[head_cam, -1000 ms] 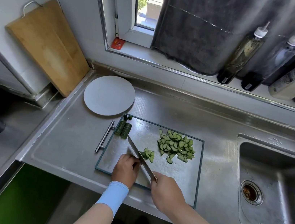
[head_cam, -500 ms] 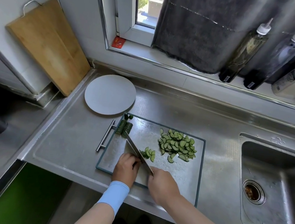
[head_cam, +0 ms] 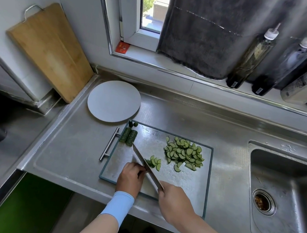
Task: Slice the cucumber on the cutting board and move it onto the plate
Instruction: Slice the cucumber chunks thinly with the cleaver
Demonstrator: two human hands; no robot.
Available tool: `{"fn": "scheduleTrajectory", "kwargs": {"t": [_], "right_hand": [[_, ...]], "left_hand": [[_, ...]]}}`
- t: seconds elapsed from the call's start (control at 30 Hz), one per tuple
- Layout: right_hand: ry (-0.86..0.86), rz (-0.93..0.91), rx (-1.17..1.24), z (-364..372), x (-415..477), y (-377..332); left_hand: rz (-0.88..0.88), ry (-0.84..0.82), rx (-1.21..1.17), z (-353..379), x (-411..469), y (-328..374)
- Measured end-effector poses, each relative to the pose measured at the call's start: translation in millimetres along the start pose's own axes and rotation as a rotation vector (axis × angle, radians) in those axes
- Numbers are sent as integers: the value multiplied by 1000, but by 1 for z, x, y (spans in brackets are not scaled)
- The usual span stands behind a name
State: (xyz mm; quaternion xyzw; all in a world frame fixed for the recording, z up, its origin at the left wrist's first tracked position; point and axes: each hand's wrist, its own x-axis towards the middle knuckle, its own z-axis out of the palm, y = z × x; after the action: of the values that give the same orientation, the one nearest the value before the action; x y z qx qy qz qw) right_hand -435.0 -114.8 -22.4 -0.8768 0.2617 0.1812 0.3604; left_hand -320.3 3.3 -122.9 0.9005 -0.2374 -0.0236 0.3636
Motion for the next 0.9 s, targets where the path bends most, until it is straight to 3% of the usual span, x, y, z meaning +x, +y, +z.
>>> {"fn": "scheduleTrajectory", "kwargs": {"t": [0.9], "right_hand": [[-2,12,50,1,6,-4]], "left_hand": [[27,28,-55,3,-2,-6]]}}
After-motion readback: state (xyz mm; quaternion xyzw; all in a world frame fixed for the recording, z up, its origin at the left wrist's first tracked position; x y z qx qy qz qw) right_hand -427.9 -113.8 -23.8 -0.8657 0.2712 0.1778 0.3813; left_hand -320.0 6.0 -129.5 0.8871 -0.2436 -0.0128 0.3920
